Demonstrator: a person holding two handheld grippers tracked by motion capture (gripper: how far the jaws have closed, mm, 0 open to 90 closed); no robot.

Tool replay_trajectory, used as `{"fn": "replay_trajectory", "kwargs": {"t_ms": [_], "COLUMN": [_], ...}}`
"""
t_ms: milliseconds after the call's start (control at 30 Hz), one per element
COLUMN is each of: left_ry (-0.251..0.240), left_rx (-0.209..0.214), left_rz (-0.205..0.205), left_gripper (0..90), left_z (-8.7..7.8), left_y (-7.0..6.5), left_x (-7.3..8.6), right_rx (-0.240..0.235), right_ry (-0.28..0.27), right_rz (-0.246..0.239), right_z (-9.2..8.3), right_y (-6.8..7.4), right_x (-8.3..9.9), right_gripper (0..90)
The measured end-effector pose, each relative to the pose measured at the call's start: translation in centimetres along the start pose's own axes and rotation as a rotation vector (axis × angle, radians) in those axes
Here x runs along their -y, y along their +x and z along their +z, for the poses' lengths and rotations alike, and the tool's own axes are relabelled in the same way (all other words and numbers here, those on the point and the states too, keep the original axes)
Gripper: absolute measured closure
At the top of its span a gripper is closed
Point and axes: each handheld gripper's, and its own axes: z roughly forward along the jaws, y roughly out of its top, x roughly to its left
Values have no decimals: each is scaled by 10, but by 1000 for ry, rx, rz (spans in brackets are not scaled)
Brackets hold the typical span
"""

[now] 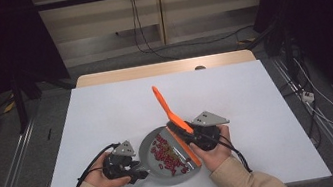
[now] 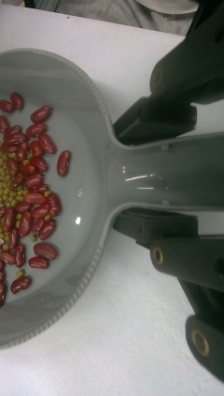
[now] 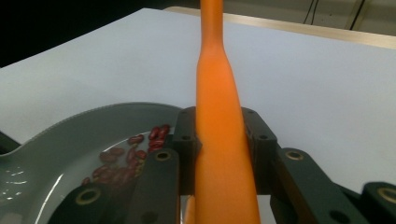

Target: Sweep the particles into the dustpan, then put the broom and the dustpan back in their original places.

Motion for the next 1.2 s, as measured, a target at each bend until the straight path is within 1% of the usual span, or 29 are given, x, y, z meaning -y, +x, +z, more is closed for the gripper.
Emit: {"fn": "replay_trajectory", "kwargs": {"t_ms": [33,67,133,200,233,300,333,367,400,433,467,500,533,567,600,633,667,700,733,767,833,867,900,933,967,1000,1067,1100,1200], "left_ry": [7,6,3,-27,-30,-56,-59,-78,-86,-85,-105,-120,-122,-133,-155,-160,-167,-180,-181,-190,-189,-189,-199,-196,-217,-215,-226,-246,-243], "left_rx": [-4,-4,-11,-23,-25,-22,-31,-32,-36,-53,-38,-48,-54,-62,-52,-61,-80,-74,-84,-78,-94,-114,-107,-114,-119,-135,-135,-147,-180], "left_rz": [13,17,30,55,57,64,76,83,83,80,75,65,69,53,40,36,27,15,5,0,-11,-23,-28,-32,-53,-56,-73,-91,-113], "left_gripper": [618,627,630,632,632,633,632,633,633,633,633,633,632,632,632,632,632,632,632,632,631,631,631,631,631,631,631,631,631], "left_z": [0,0,0,0,1,2,2,3,3,2,2,2,0,-2,-3,-5,-7,-8,-10,-12,-14,-16,-16,-18,-19,-20,-24,-24,-27], "left_y": [0,0,0,0,1,2,2,3,3,3,4,4,5,5,6,7,7,9,10,12,14,15,17,18,19,20,24,25,29], "left_x": [0,0,0,2,3,6,7,8,8,8,9,9,8,8,8,8,8,9,9,9,10,10,11,11,12,12,12,13,15], "right_rx": [6,15,17,31,34,51,54,62,72,76,81,85,87,91,94,94,98,99,100,104,104,103,103,102,101,102,102,104,109], "right_ry": [-1,0,-2,-2,-4,-9,-12,-14,-15,-16,-15,-16,-18,-19,-18,-20,-21,-21,-19,-19,-18,-16,-17,-18,-20,-21,-25,-26,-29], "right_rz": [-2,-7,4,6,10,17,20,28,23,28,33,34,36,36,36,38,40,42,39,43,40,41,42,40,40,40,43,40,42], "right_z": [-1,-2,-4,-7,-8,-12,-13,-15,-16,-17,-19,-20,-21,-22,-23,-24,-24,-25,-25,-26,-26,-27,-27,-28,-28,-29,-30,-31,-33], "right_y": [-3,-6,-12,-18,-21,-28,-31,-34,-38,-41,-43,-46,-48,-50,-52,-53,-55,-57,-58,-59,-61,-62,-62,-63,-64,-64,-66,-67,-71], "right_x": [0,-1,0,0,0,0,-1,-1,-1,-1,-1,-1,-1,-1,-1,-1,0,0,0,0,1,1,1,1,1,1,1,1,1], "right_gripper": [711,711,710,710,710,710,711,710,710,711,710,711,710,710,711,710,710,710,711,710,711,710,710,710,710,711,710,710,710]}}
